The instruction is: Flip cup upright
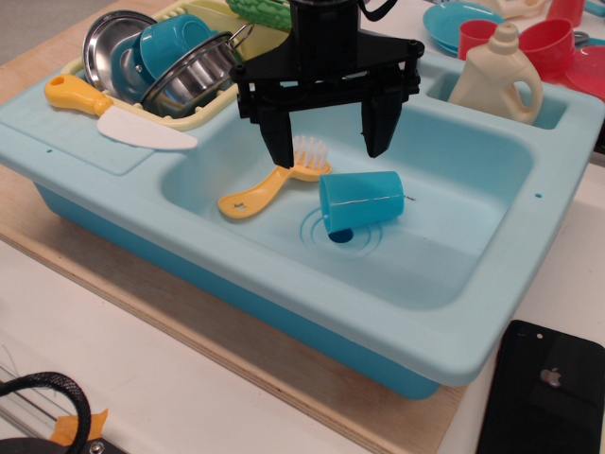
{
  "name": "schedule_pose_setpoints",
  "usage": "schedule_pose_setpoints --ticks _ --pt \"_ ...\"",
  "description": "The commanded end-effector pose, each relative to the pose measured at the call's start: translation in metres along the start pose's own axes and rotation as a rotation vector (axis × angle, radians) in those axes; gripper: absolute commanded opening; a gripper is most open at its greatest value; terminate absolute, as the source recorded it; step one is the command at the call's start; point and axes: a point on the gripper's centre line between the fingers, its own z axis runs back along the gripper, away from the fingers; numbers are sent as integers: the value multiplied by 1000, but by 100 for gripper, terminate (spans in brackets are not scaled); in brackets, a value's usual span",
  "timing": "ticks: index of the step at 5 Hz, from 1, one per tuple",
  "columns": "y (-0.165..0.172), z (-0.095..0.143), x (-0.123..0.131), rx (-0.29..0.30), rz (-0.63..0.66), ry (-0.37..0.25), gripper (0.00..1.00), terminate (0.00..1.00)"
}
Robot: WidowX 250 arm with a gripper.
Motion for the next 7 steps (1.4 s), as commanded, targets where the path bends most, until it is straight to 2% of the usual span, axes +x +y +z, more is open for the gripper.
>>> schedule_pose_setpoints --ticks 1,2,3,4,7 --pt "0 0 0 0 0 0 100 0" --pt "1 -7 3 -136 -18 -44 100 0" --pt "-1 -14 7 -218 -34 -55 100 0" --pt "-3 -18 11 -260 -55 -105 100 0" --pt "1 -42 12 -353 5 -64 100 0"
